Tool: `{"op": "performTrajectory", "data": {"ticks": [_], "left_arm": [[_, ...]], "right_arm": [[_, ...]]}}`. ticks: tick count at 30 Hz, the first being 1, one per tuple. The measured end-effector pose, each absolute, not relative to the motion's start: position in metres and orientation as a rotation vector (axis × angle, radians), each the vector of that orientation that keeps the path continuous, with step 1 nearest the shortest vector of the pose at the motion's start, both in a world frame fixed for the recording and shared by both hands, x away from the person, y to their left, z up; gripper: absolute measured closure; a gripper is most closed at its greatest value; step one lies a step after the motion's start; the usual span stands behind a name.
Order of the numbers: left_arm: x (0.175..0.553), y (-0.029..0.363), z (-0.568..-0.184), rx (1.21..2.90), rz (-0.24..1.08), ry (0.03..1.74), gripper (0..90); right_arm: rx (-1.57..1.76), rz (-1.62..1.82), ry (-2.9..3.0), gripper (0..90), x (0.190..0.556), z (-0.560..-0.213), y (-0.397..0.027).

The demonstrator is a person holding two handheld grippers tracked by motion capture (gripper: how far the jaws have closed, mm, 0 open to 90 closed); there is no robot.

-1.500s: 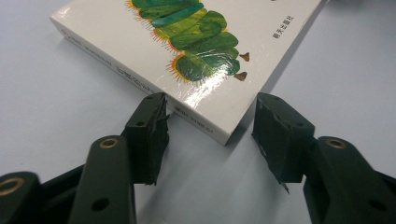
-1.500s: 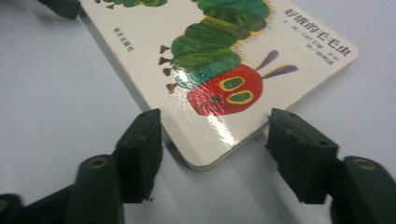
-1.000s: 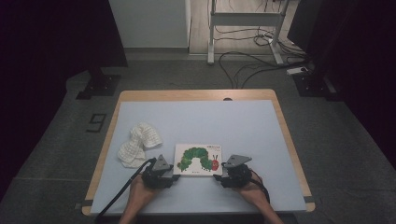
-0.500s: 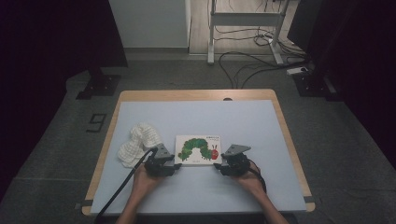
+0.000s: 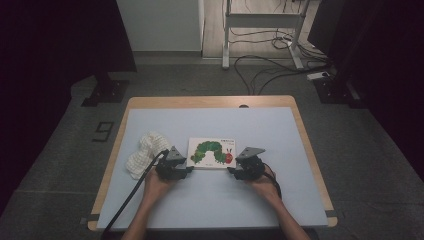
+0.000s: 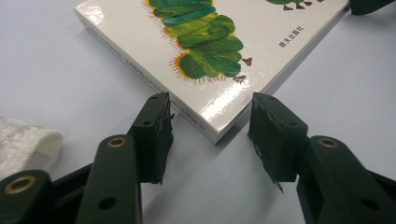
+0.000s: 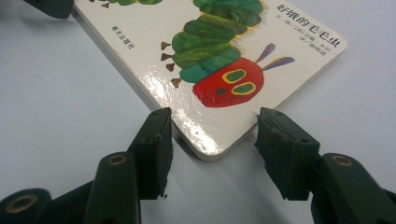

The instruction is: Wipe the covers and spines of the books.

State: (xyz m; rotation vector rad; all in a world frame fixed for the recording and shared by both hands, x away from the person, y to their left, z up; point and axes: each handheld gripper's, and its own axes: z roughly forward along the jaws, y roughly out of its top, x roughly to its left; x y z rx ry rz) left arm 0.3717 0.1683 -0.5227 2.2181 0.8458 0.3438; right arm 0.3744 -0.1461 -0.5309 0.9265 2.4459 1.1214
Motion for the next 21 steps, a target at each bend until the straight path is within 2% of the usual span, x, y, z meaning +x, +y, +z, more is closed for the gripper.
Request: {"op": "performTrajectory", "data": {"ticks": [2,5,10,11,12,14,21], "left_arm": [[0.372,0.168,-0.523,2.218,0.351,0.85,45.4],[0.372,0.169,-0.522,2.227,0.373,0.868,33.9],[0.368,0.172,-0.516,2.215,0.338,0.884,15.2],[0.368,0.172,-0.516,2.215,0.338,0.884,13.8],[0.364,0.173,-0.512,2.204,0.33,0.876,13.6],[0.359,0.175,-0.507,2.202,0.33,0.862,10.4],[0.345,0.181,-0.495,2.207,0.338,0.859,5.3]], "right_arm": [[0.929,1.124,2.444,43.7,0.374,-0.531,-0.146],[0.936,1.11,2.439,40.1,0.374,-0.531,-0.146],[0.929,1.12,2.466,26.6,0.374,-0.529,-0.146],[0.929,1.12,2.466,26.6,0.374,-0.529,-0.146],[0.918,1.134,2.476,20.5,0.372,-0.527,-0.147],[0.919,1.14,2.471,15.2,0.37,-0.524,-0.148],[0.905,1.174,2.482,9.0,0.363,-0.515,-0.155]]}}
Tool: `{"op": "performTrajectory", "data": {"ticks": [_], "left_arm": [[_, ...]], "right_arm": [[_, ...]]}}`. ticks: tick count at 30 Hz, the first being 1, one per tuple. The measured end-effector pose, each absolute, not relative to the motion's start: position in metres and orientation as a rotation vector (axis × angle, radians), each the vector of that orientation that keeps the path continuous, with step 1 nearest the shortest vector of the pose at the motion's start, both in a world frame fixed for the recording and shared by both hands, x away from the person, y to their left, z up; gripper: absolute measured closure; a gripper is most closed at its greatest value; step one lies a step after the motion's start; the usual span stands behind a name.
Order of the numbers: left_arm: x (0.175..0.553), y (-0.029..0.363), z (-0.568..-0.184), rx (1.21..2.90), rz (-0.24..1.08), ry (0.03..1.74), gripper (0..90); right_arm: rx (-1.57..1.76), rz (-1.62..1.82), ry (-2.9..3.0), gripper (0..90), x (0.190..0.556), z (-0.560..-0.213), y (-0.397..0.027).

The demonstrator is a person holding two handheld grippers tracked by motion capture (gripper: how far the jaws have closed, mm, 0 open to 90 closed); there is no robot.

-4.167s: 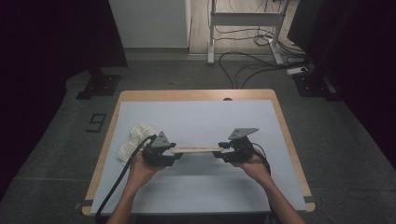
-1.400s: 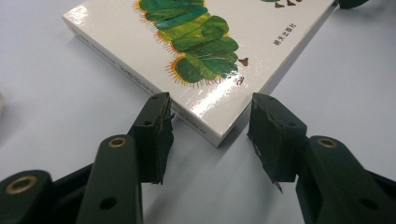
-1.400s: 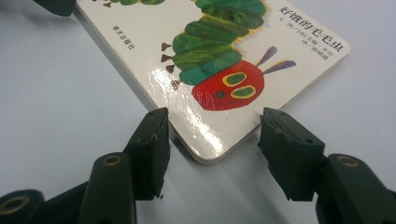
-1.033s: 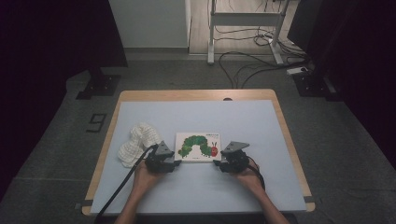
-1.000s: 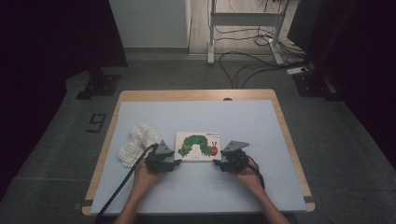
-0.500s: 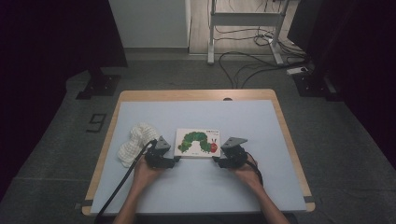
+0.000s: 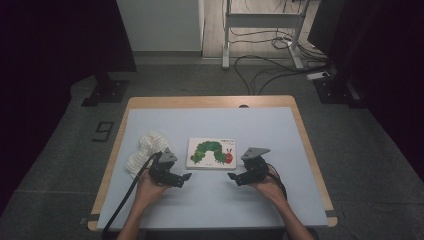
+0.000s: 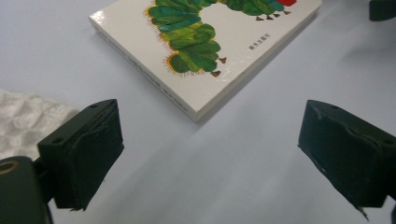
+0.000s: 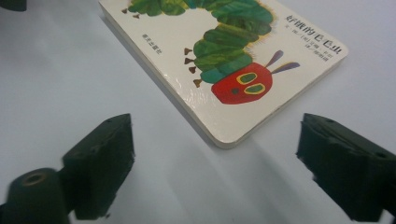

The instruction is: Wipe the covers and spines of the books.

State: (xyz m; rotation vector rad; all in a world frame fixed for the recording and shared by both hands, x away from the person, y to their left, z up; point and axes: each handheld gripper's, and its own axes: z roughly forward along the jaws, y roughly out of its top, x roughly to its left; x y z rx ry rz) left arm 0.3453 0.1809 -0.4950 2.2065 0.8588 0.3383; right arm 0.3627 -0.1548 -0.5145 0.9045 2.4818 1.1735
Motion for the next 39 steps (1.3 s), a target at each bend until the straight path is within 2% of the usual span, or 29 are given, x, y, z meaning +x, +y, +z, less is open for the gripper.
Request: {"op": "performTrajectory", "data": {"ticks": [2,7,24,39], "left_arm": [[0.339,0.184,-0.491,2.203,0.34,0.856,3.9],[0.33,0.188,-0.488,2.211,0.35,0.848,1.3],[0.293,0.214,-0.484,2.212,0.359,0.833,0.0],[0.269,0.256,-0.514,2.183,0.351,0.955,0.0]], "right_arm": [[0.898,1.187,2.481,4.1,0.359,-0.51,-0.16],[0.887,1.186,2.478,0.9,0.352,-0.505,-0.166],[0.901,1.151,2.444,0.0,0.322,-0.493,-0.205],[0.977,1.105,2.386,0.0,0.295,-0.501,-0.249]]}}
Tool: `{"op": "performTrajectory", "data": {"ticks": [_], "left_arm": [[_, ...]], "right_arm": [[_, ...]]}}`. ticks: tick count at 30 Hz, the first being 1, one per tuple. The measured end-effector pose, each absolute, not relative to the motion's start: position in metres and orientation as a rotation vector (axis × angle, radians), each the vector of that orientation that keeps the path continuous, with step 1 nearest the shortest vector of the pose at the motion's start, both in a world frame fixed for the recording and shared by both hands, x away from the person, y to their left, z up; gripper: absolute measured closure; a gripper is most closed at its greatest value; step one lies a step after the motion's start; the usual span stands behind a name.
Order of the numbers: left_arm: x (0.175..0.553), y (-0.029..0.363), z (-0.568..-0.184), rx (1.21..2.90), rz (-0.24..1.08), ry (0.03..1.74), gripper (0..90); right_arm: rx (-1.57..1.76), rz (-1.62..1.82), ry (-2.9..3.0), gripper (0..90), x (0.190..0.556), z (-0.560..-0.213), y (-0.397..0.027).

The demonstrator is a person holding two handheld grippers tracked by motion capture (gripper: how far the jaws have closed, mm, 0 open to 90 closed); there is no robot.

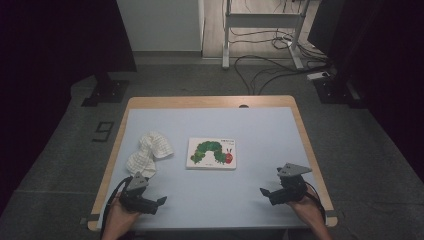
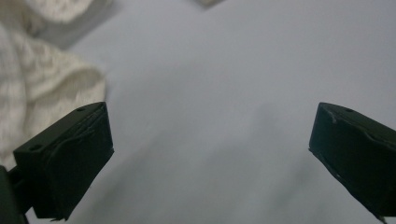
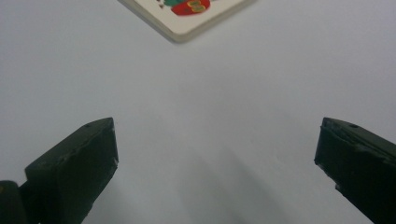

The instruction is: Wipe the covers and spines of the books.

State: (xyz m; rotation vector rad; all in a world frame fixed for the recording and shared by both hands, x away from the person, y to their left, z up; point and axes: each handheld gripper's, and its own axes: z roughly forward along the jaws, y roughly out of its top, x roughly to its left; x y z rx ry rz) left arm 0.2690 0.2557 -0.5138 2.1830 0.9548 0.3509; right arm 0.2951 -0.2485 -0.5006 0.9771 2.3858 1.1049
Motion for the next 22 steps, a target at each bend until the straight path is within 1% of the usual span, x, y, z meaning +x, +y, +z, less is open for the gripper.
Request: {"op": "performTrajectory", "data": {"ticks": [6,10,13,22], "left_arm": [[0.264,0.265,-0.528,2.212,0.355,1.002,0.0],[0.265,0.264,-0.528,2.22,0.346,1.013,0.0],[0.264,0.263,-0.529,2.233,0.367,1.01,0.0],[0.263,0.262,-0.529,2.233,0.374,1.01,0.0]], "right_arm": [[1.017,1.085,2.381,0.0,0.291,-0.513,-0.26],[1.065,1.059,2.384,0.0,0.292,-0.528,-0.267],[1.084,1.044,2.392,0.0,0.293,-0.536,-0.269],[1.078,1.025,2.4,0.0,0.293,-0.537,-0.267]]}}
